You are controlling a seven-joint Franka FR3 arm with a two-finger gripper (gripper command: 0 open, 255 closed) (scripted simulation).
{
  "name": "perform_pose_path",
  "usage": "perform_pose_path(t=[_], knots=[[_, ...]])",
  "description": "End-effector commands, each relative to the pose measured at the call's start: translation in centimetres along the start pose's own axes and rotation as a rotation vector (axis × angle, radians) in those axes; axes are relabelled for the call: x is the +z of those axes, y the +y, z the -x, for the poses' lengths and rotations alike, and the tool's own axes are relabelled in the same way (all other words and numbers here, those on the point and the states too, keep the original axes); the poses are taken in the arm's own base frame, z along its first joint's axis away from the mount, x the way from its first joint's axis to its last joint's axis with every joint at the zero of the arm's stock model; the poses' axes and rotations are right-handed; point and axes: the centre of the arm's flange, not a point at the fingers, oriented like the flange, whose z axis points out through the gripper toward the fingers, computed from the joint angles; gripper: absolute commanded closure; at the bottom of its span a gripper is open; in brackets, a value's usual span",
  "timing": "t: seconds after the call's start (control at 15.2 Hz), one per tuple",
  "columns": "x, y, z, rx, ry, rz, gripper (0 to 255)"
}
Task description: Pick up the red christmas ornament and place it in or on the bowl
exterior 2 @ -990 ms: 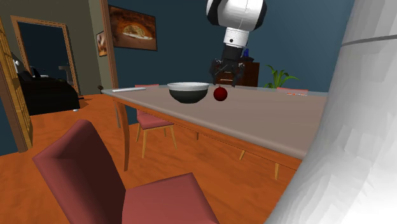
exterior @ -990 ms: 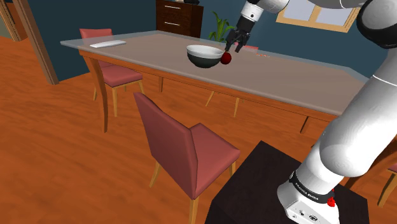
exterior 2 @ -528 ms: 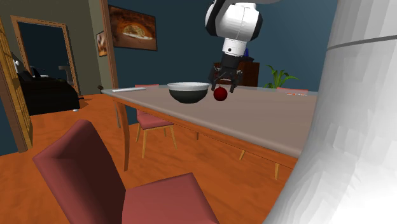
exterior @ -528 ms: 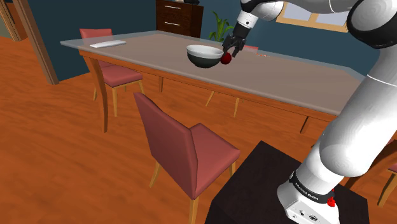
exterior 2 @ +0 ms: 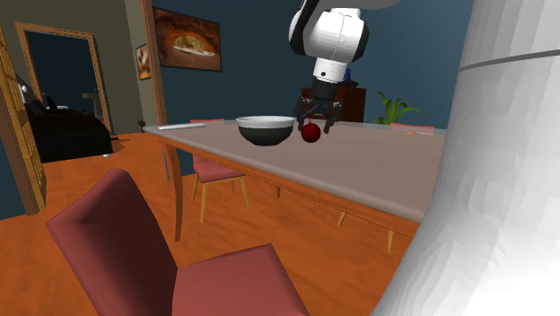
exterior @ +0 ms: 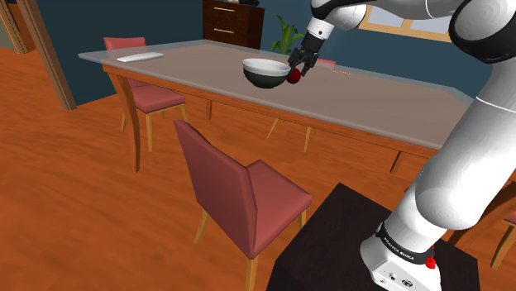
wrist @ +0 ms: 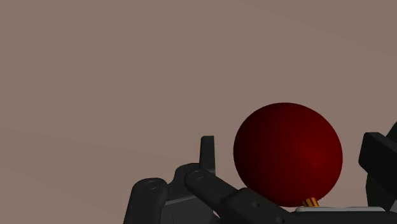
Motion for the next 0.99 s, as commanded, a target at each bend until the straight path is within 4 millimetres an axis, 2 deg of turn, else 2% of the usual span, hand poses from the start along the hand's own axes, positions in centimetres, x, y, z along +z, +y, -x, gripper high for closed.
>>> perform_pose_path(t=[0.0, 0.59, 0.92], knots=[[0.0, 0.0, 0.0, 0.0, 0.0, 0.0, 255], [0.0, 0.0, 0.0, 0.0, 0.0, 0.0, 255], [-2.5, -0.3, -0.6, 0.0, 0.0, 0.0, 255]])
